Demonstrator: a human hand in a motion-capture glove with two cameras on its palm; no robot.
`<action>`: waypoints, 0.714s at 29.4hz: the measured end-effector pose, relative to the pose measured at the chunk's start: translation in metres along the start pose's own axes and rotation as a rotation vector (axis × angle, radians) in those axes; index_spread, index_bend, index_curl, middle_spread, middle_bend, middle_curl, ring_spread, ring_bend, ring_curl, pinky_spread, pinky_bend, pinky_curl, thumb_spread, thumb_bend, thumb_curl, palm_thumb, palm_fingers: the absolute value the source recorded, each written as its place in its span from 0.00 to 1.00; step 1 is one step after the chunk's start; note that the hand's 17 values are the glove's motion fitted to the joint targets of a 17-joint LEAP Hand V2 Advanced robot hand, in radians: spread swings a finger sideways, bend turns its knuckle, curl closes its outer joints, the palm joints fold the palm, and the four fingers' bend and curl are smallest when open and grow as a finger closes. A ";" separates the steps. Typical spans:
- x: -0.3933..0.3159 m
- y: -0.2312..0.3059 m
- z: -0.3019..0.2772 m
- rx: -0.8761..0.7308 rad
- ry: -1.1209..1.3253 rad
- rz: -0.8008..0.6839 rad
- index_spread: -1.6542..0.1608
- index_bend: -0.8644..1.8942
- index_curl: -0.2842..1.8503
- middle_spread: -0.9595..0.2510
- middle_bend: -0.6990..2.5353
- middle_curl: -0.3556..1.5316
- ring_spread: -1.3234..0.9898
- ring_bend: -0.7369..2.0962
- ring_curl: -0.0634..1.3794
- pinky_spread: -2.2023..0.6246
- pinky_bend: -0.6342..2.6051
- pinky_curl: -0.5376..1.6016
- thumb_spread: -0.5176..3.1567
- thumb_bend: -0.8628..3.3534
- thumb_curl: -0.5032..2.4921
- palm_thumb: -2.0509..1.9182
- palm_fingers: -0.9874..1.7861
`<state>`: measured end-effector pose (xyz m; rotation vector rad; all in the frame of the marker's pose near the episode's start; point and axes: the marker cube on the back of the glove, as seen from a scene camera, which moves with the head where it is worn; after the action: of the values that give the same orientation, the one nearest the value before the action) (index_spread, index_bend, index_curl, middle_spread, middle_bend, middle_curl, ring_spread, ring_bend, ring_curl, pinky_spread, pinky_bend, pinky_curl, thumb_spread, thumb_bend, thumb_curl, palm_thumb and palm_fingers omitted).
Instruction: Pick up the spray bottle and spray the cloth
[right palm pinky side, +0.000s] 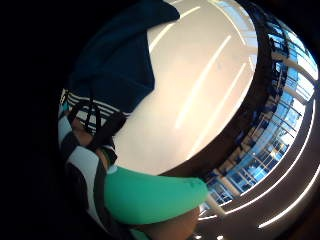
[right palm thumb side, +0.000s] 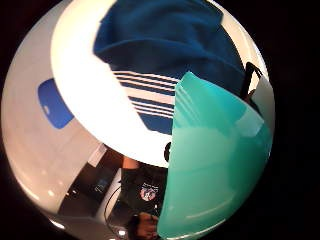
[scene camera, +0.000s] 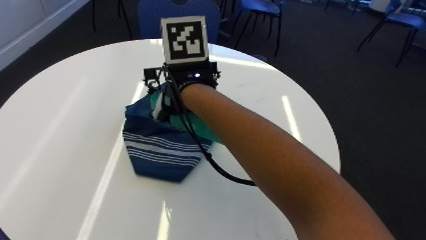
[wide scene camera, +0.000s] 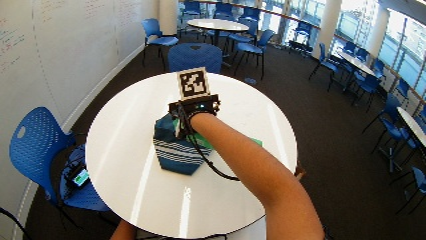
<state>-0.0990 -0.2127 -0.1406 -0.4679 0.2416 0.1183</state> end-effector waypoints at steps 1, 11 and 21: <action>-0.002 0.002 -0.005 0.022 -0.032 -0.025 0.76 0.46 0.40 0.64 0.38 0.45 0.49 0.47 0.35 0.72 0.31 0.43 0.25 0.20 0.46 0.74 0.84; -0.029 0.030 -0.065 0.285 -0.561 -0.263 0.76 0.46 0.40 0.64 0.38 0.45 0.49 0.47 0.35 0.73 0.31 0.43 0.25 0.20 0.46 0.74 0.84; -0.046 0.050 -0.098 0.802 -1.226 -0.467 0.76 0.46 0.40 0.65 0.38 0.45 0.49 0.47 0.35 0.73 0.31 0.43 0.25 0.20 0.46 0.74 0.84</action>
<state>-0.1719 -0.2162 -0.2349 0.4008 -1.0013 -0.1614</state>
